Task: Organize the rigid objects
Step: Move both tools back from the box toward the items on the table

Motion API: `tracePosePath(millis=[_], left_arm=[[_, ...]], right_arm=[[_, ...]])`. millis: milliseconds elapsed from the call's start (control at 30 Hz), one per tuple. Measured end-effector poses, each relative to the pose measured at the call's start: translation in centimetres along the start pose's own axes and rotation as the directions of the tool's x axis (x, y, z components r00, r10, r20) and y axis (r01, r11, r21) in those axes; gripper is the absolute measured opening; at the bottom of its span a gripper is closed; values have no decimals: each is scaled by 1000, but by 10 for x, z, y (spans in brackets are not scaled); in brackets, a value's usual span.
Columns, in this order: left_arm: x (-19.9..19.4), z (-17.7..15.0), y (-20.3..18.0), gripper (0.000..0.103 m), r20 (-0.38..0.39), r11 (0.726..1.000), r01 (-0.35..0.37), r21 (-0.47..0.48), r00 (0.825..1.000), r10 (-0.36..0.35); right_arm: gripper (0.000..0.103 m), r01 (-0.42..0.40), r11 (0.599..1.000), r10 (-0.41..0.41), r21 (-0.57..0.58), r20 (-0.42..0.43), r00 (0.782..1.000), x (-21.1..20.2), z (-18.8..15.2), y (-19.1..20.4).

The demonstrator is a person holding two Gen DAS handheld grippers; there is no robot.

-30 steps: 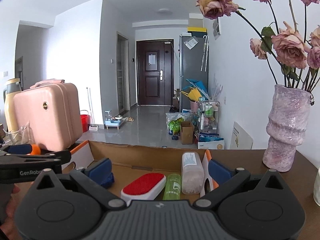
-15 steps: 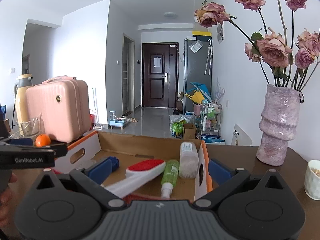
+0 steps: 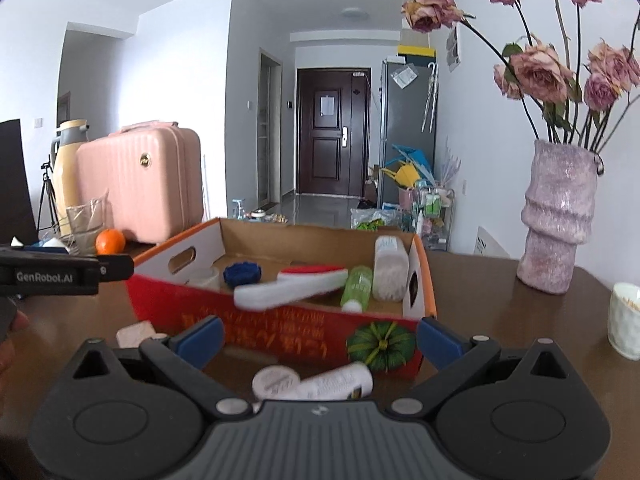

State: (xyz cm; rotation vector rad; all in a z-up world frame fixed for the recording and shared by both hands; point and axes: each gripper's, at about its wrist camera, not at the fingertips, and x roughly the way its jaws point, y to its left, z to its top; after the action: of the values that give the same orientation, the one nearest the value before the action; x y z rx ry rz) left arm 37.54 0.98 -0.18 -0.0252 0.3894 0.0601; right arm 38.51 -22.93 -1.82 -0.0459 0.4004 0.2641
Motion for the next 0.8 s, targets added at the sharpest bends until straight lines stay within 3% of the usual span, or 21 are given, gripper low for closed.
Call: tracePosePath(millis=[467, 800], left_arm=[[-33, -25, 7, 103, -45, 999, 14, 36, 999, -12], [-36, -30, 9, 103, -62, 999, 22, 41, 998, -19]], right_arm=[[103, -1, 1000, 1, -7, -44, 999, -26, -31, 6], [103, -35, 998, 32, -44, -69, 997, -8, -34, 8]])
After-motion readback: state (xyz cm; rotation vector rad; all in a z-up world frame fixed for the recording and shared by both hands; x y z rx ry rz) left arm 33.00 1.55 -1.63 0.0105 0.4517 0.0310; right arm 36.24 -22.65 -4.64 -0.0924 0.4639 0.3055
